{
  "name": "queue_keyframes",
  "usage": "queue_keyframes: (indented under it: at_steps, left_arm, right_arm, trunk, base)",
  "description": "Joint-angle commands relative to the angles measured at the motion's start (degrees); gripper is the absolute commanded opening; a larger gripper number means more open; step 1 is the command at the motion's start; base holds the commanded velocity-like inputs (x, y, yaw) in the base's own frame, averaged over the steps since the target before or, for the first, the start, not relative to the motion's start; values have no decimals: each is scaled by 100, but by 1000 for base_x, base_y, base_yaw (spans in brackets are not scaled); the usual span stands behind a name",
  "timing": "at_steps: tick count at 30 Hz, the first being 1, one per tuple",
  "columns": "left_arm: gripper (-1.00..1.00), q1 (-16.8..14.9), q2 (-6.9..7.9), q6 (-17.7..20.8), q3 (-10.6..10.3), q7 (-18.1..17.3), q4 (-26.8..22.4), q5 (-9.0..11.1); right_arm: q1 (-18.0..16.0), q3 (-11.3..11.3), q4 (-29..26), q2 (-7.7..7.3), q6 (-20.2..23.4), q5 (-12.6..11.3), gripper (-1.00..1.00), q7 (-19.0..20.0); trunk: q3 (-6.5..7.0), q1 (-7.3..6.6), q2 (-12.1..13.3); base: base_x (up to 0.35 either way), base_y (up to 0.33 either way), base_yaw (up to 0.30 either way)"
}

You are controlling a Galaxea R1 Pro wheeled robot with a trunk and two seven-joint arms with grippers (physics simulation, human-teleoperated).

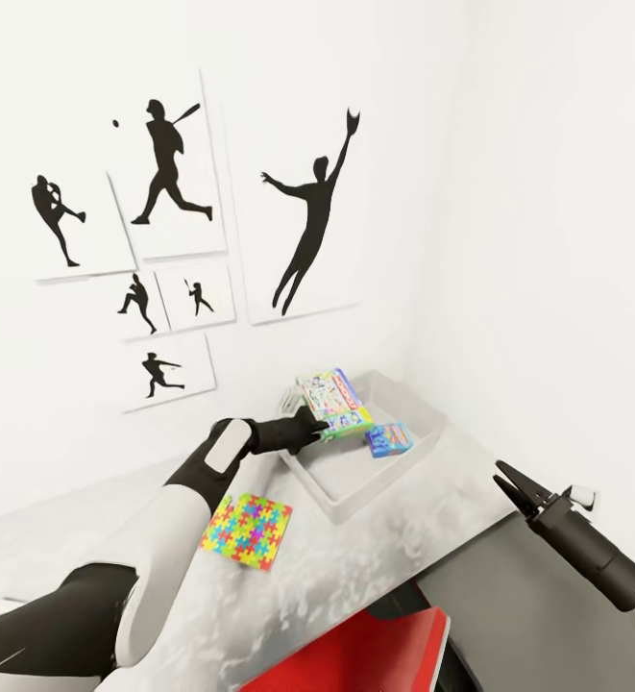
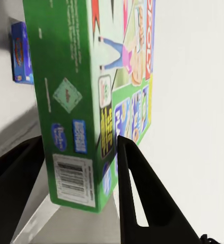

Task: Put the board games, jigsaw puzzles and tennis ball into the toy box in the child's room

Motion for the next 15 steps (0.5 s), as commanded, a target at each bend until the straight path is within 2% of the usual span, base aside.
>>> queue_keyframes:
  at_steps: [1, 3, 7, 8, 10, 11, 13, 15]
  left_arm:
    - [-100, -5, 0, -12, -54, -24, 1, 3]
    - [-100, -5, 0, -159, -319, -24, 1, 88]
    - [-100, -5, 0, -519, -684, -23, 1, 293]
    - [-100, -5, 0, -546, -722, -23, 1, 344]
    - [-100, -5, 0, -620, -917, -20, 1, 578]
    - [-100, -5, 0, -635, -985, -19, 1, 631]
    - [-100, -5, 0, -753, -1387, -16, -3, 864]
    - [-100, -5, 0, -844, -1536, -15, -8, 1088]
  right_arm:
    - [-6, -14, 1, -1, 27, -2, 100, 16]
    - [-6, -108, 4, -1, 27, -2, 100, 20]
    - [-6, -260, 12, 3, 23, 19, 100, 26]
    - [-6, -269, 12, 3, 22, 24, 100, 27]
    - [-6, -294, 14, 4, 20, 39, 100, 28]
    - [-6, -297, 14, 4, 19, 42, 100, 29]
    - [-6, -307, 17, 4, 19, 47, 100, 29]
    - [-6, -310, 20, 4, 18, 52, 100, 30]
  trunk:
    - [-22, 3, -13]
    - [-40, 3, -13]
    - [-78, 3, -13]
    - [-87, 3, -13]
    - [-106, 3, -13]
    - [-115, 3, -13]
    - [-134, 3, -13]
    - [-153, 3, -13]
  base:
    - [0, 0, 0]
    - [0, 0, 0]
    - [0, 0, 0]
    - [0, 0, 0]
    - [0, 0, 0]
    - [0, 0, 0]
    - [0, 0, 0]
    - [0, 0, 0]
